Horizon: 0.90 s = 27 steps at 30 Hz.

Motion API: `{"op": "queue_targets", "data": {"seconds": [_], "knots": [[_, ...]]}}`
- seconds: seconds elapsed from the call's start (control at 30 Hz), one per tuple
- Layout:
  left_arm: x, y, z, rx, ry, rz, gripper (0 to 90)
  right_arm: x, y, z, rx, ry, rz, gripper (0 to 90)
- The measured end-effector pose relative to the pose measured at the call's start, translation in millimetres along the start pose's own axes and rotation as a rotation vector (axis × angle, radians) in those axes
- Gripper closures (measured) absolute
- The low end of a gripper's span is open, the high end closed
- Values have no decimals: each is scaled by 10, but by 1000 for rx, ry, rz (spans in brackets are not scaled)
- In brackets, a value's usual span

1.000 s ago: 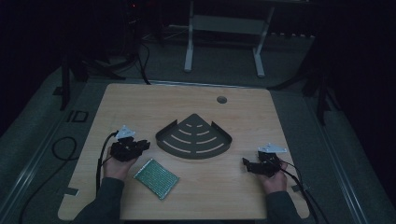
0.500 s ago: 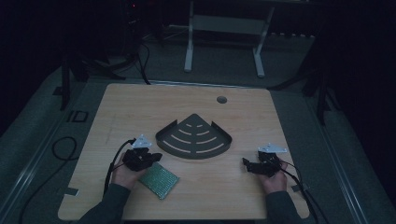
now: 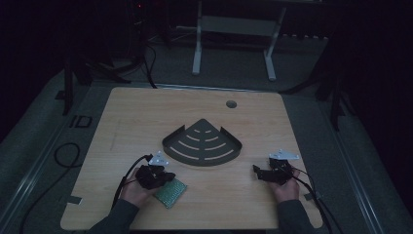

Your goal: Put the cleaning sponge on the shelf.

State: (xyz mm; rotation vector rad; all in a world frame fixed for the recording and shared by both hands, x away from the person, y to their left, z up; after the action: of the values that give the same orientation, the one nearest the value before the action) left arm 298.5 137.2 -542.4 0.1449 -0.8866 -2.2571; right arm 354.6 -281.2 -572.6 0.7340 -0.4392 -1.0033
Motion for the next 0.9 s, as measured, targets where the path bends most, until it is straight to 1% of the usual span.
{"op": "queue_targets", "data": {"seconds": [0.1, 0.2, 0.27, 0.43, 0.47, 0.77, 0.8, 0.87, 0.9], "knots": [[-9, -8, -18, -13, 3, -2, 900, 0, 0, 0, 0, 0, 0, 196], [-34, -2, -36, -14, 11, 3, 900, 0, 0, 0, 0, 0, 0, 196], [-56, 2, -43, -15, 22, 19, 900, 0, 0, 0, 0, 0, 0, 196], [-125, -16, -18, -18, 49, 42, 900, 1, 0, -1, 0, 0, 1, 196], [-139, -22, -10, -16, 54, 52, 900, 1, 1, -1, 1, 0, 1, 196], [-292, -96, 88, -22, 104, 96, 900, 1, 1, -1, 0, 1, 1, 196], [-305, -104, 99, -23, 107, 103, 900, 1, 0, -1, 0, 0, 1, 196], [-305, -104, 99, -23, 107, 103, 900, 1, 0, -1, 0, 0, 1, 196], [-347, -128, 130, -27, 122, 117, 900, 1, 0, -1, 0, 0, 1, 196]]}}
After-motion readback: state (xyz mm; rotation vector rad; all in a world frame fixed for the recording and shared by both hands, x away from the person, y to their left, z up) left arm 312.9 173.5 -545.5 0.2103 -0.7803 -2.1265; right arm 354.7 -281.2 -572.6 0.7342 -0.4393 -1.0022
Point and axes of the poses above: each handheld gripper's, and its own axes: z roughly backward along the jaws, y roughly out of its top, x roughly to its right, the point moved 2 cm from there along -z, roughly forward along the jaws
